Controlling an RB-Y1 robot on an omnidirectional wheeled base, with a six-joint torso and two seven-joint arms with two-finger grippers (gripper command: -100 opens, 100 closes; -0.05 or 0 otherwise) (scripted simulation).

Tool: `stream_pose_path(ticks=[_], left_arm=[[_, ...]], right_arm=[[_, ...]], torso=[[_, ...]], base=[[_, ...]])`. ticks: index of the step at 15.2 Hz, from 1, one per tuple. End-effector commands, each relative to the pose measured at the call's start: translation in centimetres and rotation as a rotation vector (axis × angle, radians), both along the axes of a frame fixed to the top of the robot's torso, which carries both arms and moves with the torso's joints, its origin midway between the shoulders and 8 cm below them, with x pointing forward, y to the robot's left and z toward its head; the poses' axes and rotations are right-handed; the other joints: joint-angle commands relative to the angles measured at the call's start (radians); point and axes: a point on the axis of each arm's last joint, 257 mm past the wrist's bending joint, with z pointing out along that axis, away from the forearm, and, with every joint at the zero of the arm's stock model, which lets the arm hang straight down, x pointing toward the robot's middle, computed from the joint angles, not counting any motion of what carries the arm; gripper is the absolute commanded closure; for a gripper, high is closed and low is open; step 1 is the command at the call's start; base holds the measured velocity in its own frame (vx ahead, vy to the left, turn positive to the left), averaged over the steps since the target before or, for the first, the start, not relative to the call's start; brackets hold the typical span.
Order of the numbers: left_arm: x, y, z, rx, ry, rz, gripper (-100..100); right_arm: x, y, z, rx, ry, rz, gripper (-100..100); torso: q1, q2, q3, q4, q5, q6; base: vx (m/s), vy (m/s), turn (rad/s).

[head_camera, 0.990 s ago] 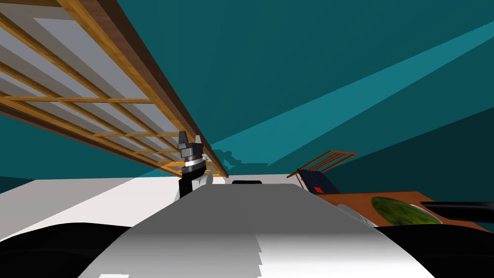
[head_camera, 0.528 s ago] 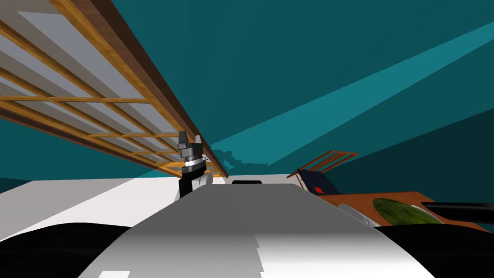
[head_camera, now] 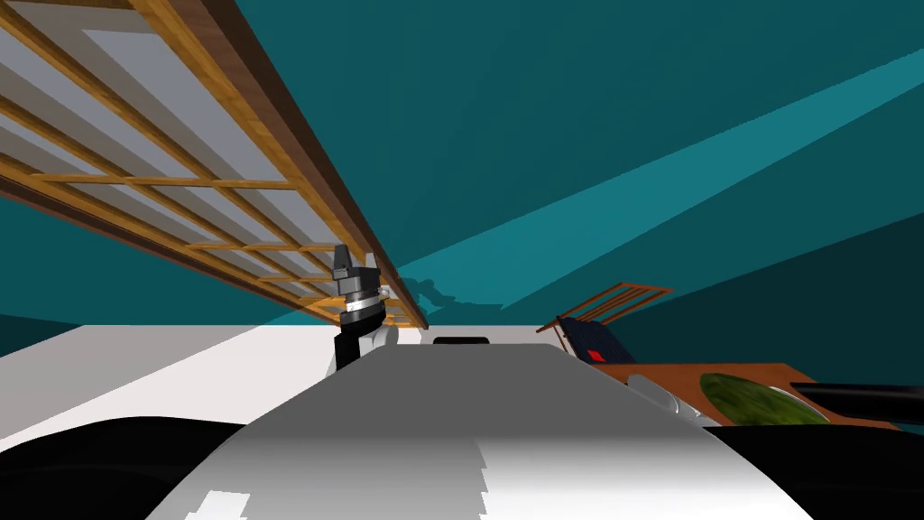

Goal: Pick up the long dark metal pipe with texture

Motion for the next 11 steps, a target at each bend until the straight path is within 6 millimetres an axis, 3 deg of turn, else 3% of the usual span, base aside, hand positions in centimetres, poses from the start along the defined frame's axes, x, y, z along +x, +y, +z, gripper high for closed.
stream_pose_path(ticks=[1, 3, 4, 8, 9, 11], left_arm=[[0.0, 0.0, 0.0, 0.000, 0.000, 0.000, 0], [0.0, 0.0, 0.0, 0.000, 0.000, 0.000, 0], [0.0, 0.0, 0.0, 0.000, 0.000, 0.000, 0], [0.0, 0.0, 0.0, 0.000, 0.000, 0.000, 0], [0.0, 0.0, 0.0, 0.000, 0.000, 0.000, 0], [0.0, 0.0, 0.0, 0.000, 0.000, 0.000, 0]], right_arm=[[-0.2, 1.1, -0.5, 0.027, 0.007, -0.004, 100], [-0.6, 1.9, -0.7, 0.045, 0.012, -0.012, 100], [0.6, 0.6, -0.4, 0.028, 0.004, 0.003, 100], [-0.4, 2.4, -1.0, 0.073, 0.021, -0.024, 100], [0.9, 0.7, -0.6, 0.046, 0.012, -0.010, 100], [0.0, 1.9, -1.0, 0.071, 0.029, -0.019, 100]], torso=[[0.000, 0.000, 0.000, 0.000, 0.000, 0.000], [-0.001, 0.000, 0.000, -0.001, -0.004, 0.002], [-0.002, -0.001, -0.001, -0.001, -0.007, 0.002], [-0.003, 0.000, -0.001, -0.002, -0.011, 0.002], [-0.004, 0.000, -0.001, -0.002, -0.014, 0.003], [-0.003, 0.001, 0.000, -0.002, -0.014, 0.002]], base=[[-0.053, 0.011, 0.041], [-0.017, 0.000, 0.006], [-0.034, 0.012, 0.060], [-0.034, 0.011, 0.032], [-0.035, 0.022, 0.050], [-0.048, 0.024, 0.063]])
